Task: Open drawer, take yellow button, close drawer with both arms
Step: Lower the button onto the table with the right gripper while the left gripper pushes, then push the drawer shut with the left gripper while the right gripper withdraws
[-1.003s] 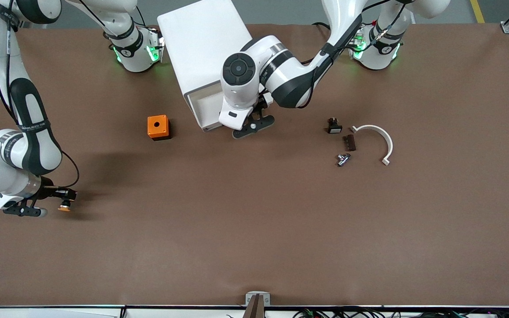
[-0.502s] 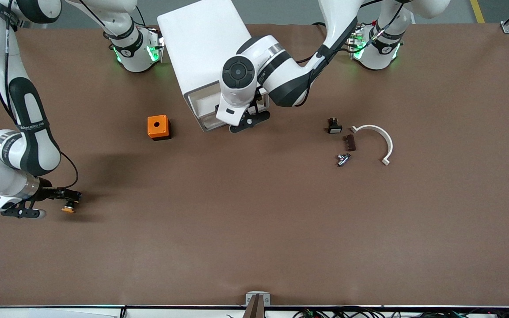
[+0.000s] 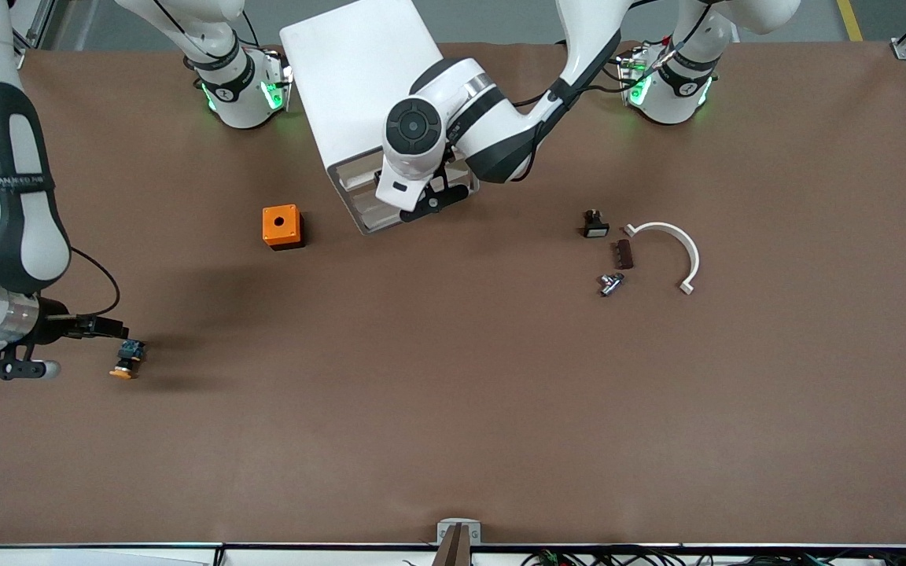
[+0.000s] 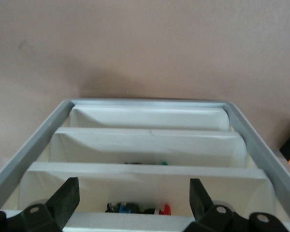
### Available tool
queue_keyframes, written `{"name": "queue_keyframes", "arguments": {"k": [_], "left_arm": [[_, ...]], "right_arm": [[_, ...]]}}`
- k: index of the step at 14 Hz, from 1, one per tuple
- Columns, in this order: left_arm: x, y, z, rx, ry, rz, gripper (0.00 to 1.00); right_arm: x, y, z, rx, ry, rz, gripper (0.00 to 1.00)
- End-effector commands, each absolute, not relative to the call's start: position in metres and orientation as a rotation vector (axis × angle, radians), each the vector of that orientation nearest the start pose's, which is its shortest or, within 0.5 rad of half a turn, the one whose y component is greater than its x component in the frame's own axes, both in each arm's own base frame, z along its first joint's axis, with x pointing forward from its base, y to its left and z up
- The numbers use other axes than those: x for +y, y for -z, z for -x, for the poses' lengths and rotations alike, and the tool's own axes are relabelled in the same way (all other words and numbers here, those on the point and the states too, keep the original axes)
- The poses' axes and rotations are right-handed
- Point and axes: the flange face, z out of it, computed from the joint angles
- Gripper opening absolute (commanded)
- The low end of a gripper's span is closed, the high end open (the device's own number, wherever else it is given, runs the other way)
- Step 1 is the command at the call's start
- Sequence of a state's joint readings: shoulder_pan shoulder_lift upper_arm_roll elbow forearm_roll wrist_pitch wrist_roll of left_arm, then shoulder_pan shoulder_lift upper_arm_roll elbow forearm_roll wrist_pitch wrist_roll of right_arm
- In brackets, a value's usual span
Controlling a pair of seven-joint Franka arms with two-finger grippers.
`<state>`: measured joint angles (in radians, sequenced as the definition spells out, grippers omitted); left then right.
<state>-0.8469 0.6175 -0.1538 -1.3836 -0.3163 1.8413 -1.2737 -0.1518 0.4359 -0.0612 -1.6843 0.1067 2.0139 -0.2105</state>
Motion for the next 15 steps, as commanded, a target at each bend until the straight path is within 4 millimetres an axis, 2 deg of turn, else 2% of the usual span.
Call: {"name": "queue_keyframes", "arguments": {"k": [1, 2, 4, 6, 9, 11, 13, 15], "left_arm": [[-0.602, -0.35, -0.368, -0.659, -0.721, 3.032, 1.0], [-0.603, -0.35, -0.368, -0.665, -0.731, 3.033, 1.0], [-0.604, -0.351, -0.367, -0.671, -0.753, 3.032, 1.0], [-0.602, -0.349, -0.369, -0.674, -0.754, 3.03, 1.0], [-0.597, -0.352, -0.378, -0.697, -0.796, 3.038, 1.0], [-0.591, -0.352, -0.389, -0.766, -0.872, 3.027, 1.0], [-0.591, -0.352, -0.39, -0.791, -0.911, 3.019, 1.0], [-0.584, -0.352, -0.399, -0.813, -0.915, 3.017, 1.0]], "right_arm": [[-0.085, -0.385, -0.636, 0.153, -0.167, 3.04, 1.0], [-0.07, -0.404, -0.635, 0.165, -0.189, 3.037, 1.0], [-0.057, -0.45, -0.626, 0.179, -0.227, 3.027, 1.0], [-0.059, -0.494, -0.61, 0.18, -0.179, 3.024, 1.0], [-0.056, -0.523, -0.598, 0.152, -0.139, 3.027, 1.0], [-0.047, -0.527, -0.594, 0.139, -0.171, 3.026, 1.0], [-0.046, -0.529, -0.593, 0.132, -0.185, 3.028, 1.0], [-0.041, -0.543, -0.596, 0.096, -0.15, 3.086, 1.0]]}}
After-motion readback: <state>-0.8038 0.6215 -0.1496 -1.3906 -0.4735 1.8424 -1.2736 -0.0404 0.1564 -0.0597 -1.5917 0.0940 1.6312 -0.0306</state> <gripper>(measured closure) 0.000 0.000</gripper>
